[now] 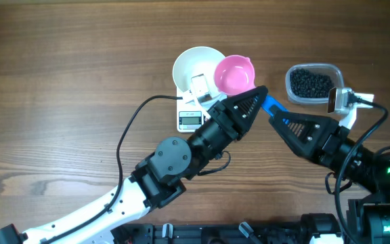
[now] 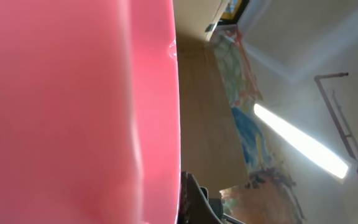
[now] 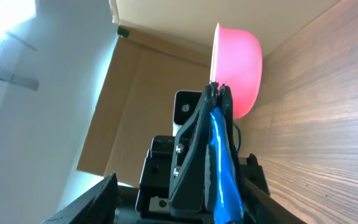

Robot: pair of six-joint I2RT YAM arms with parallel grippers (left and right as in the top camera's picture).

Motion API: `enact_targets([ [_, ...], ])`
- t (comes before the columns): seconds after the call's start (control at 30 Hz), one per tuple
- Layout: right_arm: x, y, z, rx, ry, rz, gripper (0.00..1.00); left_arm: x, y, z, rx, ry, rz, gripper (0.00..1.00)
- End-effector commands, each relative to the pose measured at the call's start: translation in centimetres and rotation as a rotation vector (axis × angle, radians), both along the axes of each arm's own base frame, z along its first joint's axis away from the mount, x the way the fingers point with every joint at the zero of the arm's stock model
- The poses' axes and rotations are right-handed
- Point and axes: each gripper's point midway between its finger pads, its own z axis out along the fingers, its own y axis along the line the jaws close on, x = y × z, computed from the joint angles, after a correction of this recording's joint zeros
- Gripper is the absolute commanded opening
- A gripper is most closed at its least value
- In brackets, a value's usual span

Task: Scoop item into bowl and weigh 150g on scale
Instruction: 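Grasp the blue handle with the right gripper beside the left gripper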

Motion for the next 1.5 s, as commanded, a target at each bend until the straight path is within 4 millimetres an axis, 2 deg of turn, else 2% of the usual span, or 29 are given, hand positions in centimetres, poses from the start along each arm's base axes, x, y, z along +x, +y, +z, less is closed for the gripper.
enact_targets([
  [0.0,1.4,-1.1,0.8,0.017,-0.003,-0.105,0.64,0.1,0.5,1.1,-0.025,-0.012,0.028,0.04],
  [0.2,2.1,-1.0,0.0,0.026,0.051,-0.092,0.67,-0.1,0.9,2.2,-0.066,-0.039,0.028,0.04],
  [0.6,2.2,-0.5,-0.4,0.04,0.097,-0.049,0.67,0.3,0.9,1.6,0.002,-0.076,0.07,0.04],
  [0.93,1.2,0.2,-0.5,0.039,0.108,0.022,0.59,0.4,0.8,1.4,0.005,-0.073,0.071,0.04],
  [1.27,1.2,0.2,-0.4,0.041,0.109,0.022,0.5,0.3,0.8,1.4,0.009,-0.072,0.069,0.04],
  [1.47,1.2,0.1,-0.3,0.041,0.099,0.02,0.5,0.2,0.7,1.4,0.01,-0.075,0.06,0.04],
])
